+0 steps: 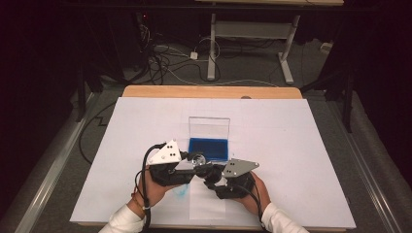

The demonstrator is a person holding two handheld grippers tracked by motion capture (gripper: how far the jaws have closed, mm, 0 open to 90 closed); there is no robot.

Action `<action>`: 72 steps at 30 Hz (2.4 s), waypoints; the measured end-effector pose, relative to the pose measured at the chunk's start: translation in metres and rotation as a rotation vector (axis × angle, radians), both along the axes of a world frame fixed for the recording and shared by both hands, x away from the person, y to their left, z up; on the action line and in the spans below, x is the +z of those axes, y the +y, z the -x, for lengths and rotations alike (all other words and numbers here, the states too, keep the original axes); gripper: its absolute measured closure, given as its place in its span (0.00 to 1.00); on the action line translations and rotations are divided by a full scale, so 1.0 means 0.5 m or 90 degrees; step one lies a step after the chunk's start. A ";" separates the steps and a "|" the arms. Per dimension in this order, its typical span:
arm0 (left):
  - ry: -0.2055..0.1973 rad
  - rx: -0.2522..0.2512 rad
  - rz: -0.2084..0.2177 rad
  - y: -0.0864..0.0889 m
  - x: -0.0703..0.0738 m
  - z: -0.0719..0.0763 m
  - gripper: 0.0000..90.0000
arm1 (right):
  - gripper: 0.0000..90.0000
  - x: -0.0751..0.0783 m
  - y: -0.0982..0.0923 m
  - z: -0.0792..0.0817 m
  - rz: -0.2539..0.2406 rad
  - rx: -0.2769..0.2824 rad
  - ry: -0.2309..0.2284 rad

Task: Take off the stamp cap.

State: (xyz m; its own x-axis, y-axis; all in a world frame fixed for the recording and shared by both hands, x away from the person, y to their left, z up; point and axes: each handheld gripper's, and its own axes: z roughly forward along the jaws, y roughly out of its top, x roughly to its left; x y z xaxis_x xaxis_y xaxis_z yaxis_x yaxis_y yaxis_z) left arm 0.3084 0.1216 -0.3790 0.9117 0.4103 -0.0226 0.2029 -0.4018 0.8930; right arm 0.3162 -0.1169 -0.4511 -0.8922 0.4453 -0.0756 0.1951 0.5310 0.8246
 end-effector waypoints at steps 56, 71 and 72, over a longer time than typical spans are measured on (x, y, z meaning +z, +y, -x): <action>0.019 0.079 -0.041 0.093 -0.016 -0.044 0.60 | 0.43 0.060 -0.246 0.078 0.014 -0.132 -0.103; 0.024 0.072 -0.042 0.080 -0.013 -0.068 0.60 | 0.43 0.050 -0.255 0.093 0.030 -0.126 -0.089; 0.027 0.070 -0.042 0.078 -0.013 -0.071 0.60 | 0.43 0.048 -0.258 0.095 0.031 -0.126 -0.087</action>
